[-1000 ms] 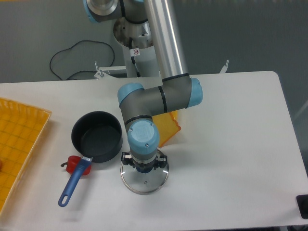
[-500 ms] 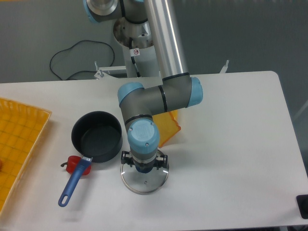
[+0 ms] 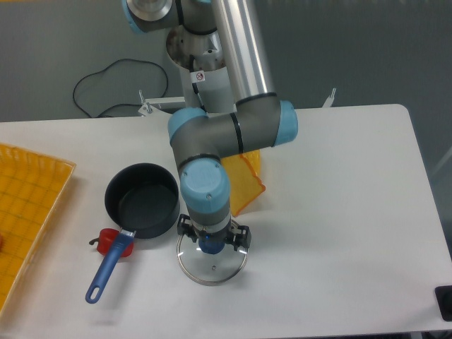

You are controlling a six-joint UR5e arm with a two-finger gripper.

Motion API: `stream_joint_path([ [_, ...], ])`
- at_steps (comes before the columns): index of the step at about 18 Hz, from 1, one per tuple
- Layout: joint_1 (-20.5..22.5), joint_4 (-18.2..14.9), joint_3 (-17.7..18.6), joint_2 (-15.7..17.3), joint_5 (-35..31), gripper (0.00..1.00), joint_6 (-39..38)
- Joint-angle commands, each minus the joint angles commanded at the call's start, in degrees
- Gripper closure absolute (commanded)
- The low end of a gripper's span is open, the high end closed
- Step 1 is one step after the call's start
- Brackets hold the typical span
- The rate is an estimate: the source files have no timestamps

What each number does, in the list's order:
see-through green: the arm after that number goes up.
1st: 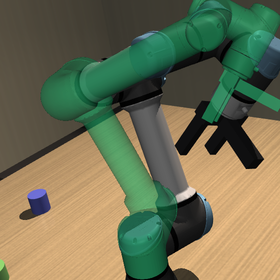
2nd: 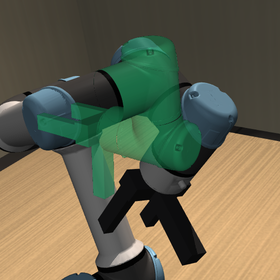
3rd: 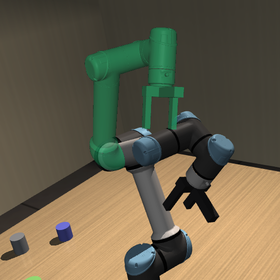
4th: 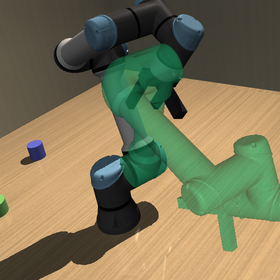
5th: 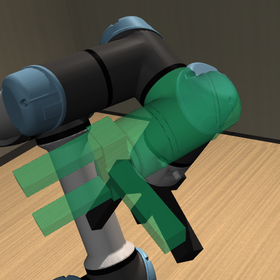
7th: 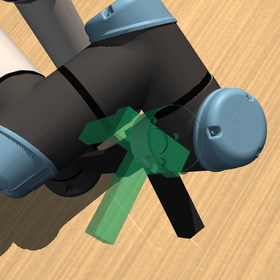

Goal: Place the lid on the table
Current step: 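Release the blue knob and raise the gripper away from the lid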

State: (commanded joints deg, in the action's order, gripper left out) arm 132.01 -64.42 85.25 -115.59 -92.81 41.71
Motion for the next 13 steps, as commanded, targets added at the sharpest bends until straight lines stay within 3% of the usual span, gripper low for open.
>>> stream_joint_path([
  [4, -2.01, -5.26, 0.8, 4.22, -5.89, 0.0, 10.75],
  [8, -4.83, -5.89, 0.18, 5.28, -5.81, 0.0, 11.47],
  [13, -5.1, -8.17, 0.97, 6.43, -5.72, 0.0, 11.47],
])
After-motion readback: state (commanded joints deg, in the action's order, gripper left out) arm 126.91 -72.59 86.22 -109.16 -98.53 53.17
